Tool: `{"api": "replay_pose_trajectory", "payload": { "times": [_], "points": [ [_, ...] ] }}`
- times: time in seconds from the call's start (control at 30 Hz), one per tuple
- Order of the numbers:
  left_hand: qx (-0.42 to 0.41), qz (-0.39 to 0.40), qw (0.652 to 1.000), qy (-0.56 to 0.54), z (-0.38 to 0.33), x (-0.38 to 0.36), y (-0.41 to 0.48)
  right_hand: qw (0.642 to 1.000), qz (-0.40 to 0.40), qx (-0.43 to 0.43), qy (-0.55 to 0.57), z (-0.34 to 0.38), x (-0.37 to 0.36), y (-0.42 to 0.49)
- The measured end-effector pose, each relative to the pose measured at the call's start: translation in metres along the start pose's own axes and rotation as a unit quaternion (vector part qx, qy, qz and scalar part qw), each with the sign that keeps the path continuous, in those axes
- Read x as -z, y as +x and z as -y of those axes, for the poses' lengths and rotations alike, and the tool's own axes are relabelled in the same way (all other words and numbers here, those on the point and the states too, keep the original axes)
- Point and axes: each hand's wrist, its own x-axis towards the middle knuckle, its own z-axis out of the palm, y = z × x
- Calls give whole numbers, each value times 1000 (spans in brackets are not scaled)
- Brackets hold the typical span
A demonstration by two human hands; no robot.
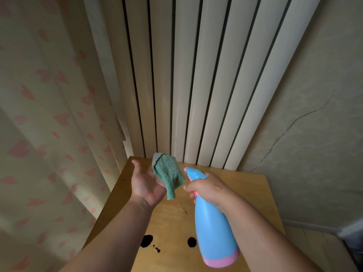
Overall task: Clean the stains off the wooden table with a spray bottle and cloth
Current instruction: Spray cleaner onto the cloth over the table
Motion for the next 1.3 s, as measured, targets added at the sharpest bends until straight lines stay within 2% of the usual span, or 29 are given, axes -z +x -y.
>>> {"api": "replay_pose_trajectory", "payload": {
  "times": [0.1, 0.5, 0.83, 1.13, 1.3],
  "points": [
    [-3, -9, 1000, -9, 0, 1, -1, 999, 22, 7, 39, 2, 3, -1],
    [-40, -70, 994, -73, -14, -6, 3, 997, 73, 11, 30, 4, 11, -15],
    [-72, -73, 992, -72, -20, -13, 3, 997, 72, -17, 25, 0, 10, -14],
    [-14, -42, 999, -11, -9, 4, 2, 998, 25, -25, 47, -2, 3, -2],
    [9, -30, 999, 25, 1, 13, 2, 998, 33, -6, 59, 4, 0, -4]
  ]
}}
